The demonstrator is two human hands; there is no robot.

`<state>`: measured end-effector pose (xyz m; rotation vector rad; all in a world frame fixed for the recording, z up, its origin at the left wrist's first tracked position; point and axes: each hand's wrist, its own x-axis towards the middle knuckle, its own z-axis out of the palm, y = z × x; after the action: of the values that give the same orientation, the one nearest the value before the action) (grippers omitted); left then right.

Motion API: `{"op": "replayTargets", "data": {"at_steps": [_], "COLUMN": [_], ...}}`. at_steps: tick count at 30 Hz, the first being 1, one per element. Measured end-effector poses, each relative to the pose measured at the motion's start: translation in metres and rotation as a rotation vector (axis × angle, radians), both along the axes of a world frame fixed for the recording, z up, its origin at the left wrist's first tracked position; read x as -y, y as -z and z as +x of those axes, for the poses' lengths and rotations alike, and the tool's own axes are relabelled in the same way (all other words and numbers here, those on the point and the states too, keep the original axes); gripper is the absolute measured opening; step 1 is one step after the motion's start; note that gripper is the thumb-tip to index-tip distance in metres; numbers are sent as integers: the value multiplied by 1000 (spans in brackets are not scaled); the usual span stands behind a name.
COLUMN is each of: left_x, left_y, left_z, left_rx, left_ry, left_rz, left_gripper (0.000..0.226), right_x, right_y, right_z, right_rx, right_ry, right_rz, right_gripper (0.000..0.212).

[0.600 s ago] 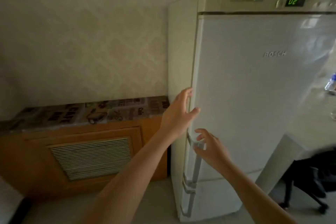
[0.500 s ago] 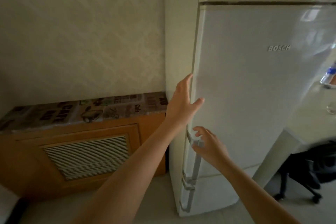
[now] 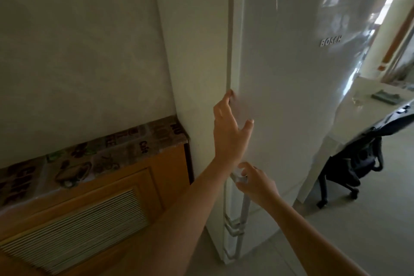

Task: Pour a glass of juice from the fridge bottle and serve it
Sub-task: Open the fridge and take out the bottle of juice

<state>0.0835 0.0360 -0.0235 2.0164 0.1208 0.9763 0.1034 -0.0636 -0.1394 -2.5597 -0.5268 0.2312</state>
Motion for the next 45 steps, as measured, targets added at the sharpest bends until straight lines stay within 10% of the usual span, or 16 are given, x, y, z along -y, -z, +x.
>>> {"op": "replayTargets", "data": {"at_steps": [12, 25, 39, 45], "left_x": [-3, 51, 175, 233], "left_y": [-10, 8, 3, 7], "left_z": [7, -42, -63, -62], "left_rx": [31, 147, -22, 26], "left_ry": [-151, 147, 585, 746], "left_rz": [9, -30, -125, 171], "left_gripper": [43, 45, 79, 78], "right_x": [1, 83, 193, 241], "right_y": [7, 26, -26, -44], "right_z": [-4, -56, -115, -122], "right_rx": [35, 145, 371, 433], "right_ry": [4, 191, 426, 577], "right_rz": [17, 138, 493, 568], "right_gripper": [26, 18, 91, 87]}}
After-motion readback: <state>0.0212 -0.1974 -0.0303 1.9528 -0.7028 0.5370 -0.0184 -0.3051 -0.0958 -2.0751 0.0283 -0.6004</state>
